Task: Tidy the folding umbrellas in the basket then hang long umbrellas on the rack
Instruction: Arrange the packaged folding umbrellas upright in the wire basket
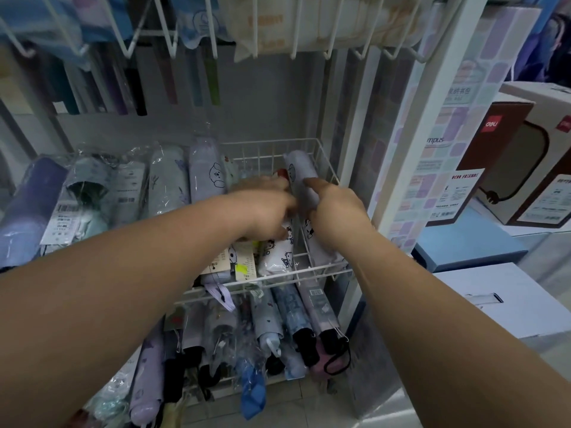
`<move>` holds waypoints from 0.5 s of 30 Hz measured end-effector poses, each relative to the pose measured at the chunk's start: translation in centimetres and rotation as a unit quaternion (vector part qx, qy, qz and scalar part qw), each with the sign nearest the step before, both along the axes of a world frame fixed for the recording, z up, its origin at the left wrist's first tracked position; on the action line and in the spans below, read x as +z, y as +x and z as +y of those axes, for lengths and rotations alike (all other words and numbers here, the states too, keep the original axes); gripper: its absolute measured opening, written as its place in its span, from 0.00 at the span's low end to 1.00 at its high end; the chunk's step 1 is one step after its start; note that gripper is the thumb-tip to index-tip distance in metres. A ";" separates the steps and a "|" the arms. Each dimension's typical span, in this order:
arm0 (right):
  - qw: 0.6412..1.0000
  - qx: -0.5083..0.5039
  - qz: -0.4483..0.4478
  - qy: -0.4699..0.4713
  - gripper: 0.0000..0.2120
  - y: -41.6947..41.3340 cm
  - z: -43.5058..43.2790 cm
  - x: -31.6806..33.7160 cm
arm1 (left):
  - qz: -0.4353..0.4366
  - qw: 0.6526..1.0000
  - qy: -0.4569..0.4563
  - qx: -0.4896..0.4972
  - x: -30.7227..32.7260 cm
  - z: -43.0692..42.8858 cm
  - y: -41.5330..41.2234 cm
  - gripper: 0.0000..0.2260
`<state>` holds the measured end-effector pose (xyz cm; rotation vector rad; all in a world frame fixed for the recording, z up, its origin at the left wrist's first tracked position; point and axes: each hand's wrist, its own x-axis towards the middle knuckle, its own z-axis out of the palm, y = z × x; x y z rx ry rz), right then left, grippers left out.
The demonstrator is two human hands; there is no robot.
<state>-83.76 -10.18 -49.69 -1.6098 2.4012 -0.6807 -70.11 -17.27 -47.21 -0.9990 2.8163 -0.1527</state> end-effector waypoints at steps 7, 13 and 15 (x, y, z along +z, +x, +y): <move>0.999 0.000 -0.022 -0.025 0.26 -0.4 0.3 0.2 | -0.134 0.990 0.035 -0.030 0.2 -1.0 0.7 0.33; 0.999 -0.009 -0.036 -0.023 0.24 -0.1 0.1 0.2 | -0.140 0.989 0.010 -0.053 1.4 -2.0 1.1 0.40; 1.000 -0.019 -0.016 -0.007 0.22 0.0 -0.3 0.1 | -0.132 0.989 0.019 -0.070 1.4 -2.5 1.7 0.41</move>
